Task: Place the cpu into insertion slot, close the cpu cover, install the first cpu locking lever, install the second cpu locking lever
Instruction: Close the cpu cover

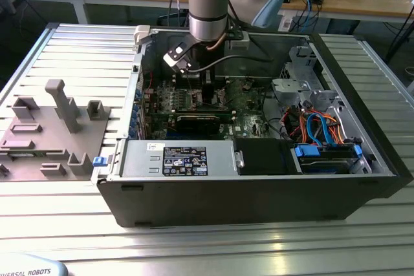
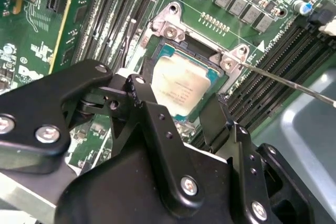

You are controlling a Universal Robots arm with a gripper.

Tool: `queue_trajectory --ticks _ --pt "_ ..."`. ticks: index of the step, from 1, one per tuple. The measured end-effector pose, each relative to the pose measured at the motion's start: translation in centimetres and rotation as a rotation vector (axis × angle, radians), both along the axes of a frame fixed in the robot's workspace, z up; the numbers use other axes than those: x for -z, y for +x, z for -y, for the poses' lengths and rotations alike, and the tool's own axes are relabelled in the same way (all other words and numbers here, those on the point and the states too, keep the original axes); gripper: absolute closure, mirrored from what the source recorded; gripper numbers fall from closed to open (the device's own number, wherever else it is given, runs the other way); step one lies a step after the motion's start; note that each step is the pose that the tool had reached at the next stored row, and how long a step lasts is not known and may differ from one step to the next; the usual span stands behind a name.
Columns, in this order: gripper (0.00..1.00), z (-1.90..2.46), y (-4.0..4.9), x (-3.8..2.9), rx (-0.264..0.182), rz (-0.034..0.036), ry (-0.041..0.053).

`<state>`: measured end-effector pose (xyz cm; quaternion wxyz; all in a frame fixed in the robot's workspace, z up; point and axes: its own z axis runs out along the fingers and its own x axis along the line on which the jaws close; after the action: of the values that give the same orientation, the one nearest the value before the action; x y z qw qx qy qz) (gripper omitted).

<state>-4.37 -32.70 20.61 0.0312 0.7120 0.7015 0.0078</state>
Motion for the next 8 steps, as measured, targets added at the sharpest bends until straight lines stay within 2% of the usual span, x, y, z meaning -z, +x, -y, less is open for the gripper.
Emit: queue_trajectory --ticks 3,4,5,6,7,8 --pt "0.40 0.00 0.00 -0.26 0.000 0.0000 0.0005" --pt "0.46 0.00 0.00 -0.37 0.000 -0.0001 0.0008" --pt "0.46 0.00 0.00 -0.46 0.000 -0.0001 0.0010" --pt "0.59 0.00 0.00 -0.66 0.000 0.0000 0.0014" --pt "0.59 0.00 0.00 -0.75 0.000 0.0000 0.0014" --pt "0.65 0.00 0.00 -0.84 0.000 -0.0001 0.0015"
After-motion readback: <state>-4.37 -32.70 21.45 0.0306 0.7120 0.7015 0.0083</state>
